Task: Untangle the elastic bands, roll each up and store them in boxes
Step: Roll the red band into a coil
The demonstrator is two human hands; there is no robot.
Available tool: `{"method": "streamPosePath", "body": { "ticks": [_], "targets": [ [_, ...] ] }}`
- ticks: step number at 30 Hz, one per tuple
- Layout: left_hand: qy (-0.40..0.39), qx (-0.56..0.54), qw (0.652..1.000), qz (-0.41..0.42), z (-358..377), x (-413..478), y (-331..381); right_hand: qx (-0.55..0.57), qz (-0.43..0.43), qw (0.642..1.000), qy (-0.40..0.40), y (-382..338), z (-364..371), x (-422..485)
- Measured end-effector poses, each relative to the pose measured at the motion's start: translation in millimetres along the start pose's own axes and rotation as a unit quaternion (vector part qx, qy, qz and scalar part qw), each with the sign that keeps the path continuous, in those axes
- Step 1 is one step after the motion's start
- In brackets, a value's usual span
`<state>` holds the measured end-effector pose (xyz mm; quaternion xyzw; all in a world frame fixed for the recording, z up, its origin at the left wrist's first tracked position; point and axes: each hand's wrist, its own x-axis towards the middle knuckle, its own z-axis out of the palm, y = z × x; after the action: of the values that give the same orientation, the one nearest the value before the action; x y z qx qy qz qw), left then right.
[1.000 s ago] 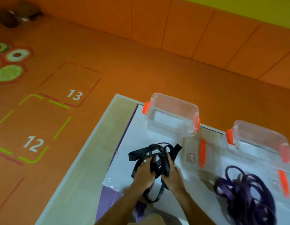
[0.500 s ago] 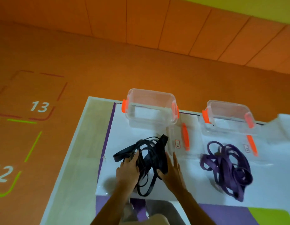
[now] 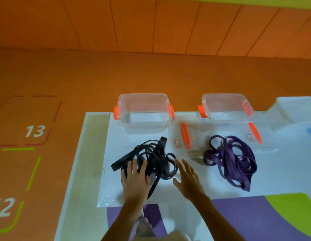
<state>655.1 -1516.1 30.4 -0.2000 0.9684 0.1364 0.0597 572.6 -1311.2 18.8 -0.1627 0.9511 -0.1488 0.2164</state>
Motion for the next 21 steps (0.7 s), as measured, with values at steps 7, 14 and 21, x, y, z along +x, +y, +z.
{"method": "streamPosePath", "body": {
  "ticks": [7, 14, 21],
  "targets": [
    [-0.007, 0.031, 0.996, 0.081, 0.9, -19.3, 103.5, -0.031, -0.015, 0.998, 0.061, 80.2, -49.4, -51.0],
    [0.005, 0.067, 0.975, 0.214, 25.3, -69.6, 247.9, -0.015, 0.038, 0.987, 0.158, 218.2, -104.4, -162.5],
    [-0.021, 0.071, 0.944, 0.32, 38.4, -102.0, 395.8, 0.013, 0.135, 0.96, 0.245, 341.1, -142.3, -231.1]
  ]
}}
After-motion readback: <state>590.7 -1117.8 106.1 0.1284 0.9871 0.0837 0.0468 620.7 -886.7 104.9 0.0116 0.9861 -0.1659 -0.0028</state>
